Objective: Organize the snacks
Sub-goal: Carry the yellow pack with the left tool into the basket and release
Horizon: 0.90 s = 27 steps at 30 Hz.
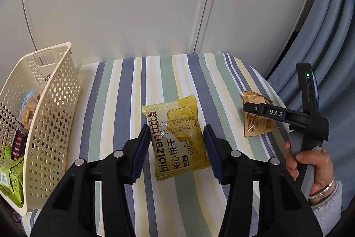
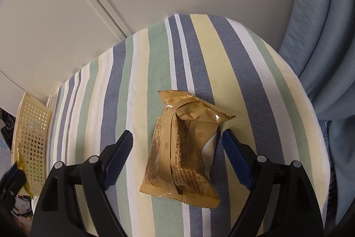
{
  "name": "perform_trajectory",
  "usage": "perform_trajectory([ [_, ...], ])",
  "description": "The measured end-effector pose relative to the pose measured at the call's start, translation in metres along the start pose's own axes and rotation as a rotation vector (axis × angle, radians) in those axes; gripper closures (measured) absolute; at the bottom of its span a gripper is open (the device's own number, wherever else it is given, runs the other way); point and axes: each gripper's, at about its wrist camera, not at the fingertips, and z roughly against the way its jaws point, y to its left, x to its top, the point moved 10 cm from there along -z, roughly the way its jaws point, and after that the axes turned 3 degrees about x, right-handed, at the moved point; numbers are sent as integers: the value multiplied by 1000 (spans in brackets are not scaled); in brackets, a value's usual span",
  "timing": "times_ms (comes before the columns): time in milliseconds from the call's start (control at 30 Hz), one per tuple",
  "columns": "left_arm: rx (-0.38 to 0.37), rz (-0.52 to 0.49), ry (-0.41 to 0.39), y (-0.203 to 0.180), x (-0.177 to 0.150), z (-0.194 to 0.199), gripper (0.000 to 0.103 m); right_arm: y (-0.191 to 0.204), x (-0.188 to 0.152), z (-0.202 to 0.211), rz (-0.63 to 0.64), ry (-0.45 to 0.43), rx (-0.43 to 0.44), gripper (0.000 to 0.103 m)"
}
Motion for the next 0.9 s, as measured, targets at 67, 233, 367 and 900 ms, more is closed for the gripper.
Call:
perform_trajectory([
  [67, -1, -2, -9, 2, 2, 7, 52, -1, 0, -1, 17, 2, -22, 29],
  [233, 1, 10, -32, 11, 6, 22, 52, -6, 3, 2, 29, 1, -40, 49],
  [367, 3, 20, -53, 22, 11, 37, 52, -5, 4, 10, 24, -19, -9, 54],
  [900, 83, 116, -161, 87, 29, 94, 52, 24, 14, 49, -19, -117, 230, 59],
])
